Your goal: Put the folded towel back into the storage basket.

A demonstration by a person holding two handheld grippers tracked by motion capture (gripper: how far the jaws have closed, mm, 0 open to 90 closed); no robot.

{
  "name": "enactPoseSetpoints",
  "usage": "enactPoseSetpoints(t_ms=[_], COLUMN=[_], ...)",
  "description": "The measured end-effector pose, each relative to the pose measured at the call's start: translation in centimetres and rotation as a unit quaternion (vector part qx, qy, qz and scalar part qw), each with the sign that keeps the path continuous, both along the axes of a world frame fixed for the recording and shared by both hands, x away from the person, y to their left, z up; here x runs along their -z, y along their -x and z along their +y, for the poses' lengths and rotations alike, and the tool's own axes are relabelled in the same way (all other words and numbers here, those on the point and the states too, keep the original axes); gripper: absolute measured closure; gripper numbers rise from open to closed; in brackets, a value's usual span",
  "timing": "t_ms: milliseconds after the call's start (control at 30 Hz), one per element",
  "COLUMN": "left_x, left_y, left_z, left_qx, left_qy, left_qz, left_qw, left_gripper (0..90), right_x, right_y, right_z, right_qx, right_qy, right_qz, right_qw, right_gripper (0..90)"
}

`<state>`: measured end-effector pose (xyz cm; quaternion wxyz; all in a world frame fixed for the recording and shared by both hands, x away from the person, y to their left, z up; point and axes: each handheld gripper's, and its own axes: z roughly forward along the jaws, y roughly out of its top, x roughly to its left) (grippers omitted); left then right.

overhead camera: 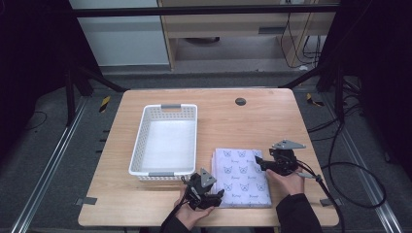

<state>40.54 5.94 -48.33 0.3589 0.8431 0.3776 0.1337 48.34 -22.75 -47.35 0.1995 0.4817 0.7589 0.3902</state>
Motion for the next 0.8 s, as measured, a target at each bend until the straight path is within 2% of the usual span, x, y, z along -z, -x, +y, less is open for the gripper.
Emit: enactPoseSetpoints(t_ms=[100, 300, 533, 733, 800], left_x=[0.2, 0.6, 0.9, 1.1, 1.1], left_y=[-0.1, -0.1, -0.3, -0.3, -0.5], left_z=[0.0, -0.2, -0.4, -0.6, -0.5], left_qx=[0.000, -0.001, -0.007, -0.007, -0.007], left_qy=[0.001, 0.002, 0.003, 0.000, 0.004], left_qz=[0.002, 0.001, 0.007, 0.007, 0.017], left_qw=[1.0000, 1.0000, 0.9999, 1.0000, 0.9998], left_gripper=[36.6, 34.8, 30.9, 29.1, 28.8], right_x=[0.3, 1.3, 1.8, 2.0, 2.2], right_y=[-0.1, -0.5, -0.8, -0.8, -0.8], right_z=[0.3, 0.7, 1.0, 1.0, 0.9], right_qx=[-0.009, -0.015, -0.020, -0.021, -0.018], right_qy=[0.001, 0.012, 0.017, 0.013, 0.000], right_qz=[0.002, 0.024, 0.032, 0.038, 0.046], right_qw=[1.0000, 0.9995, 0.9991, 0.9990, 0.9988], right_gripper=[33.7, 34.7, 38.2, 41.7, 43.4])
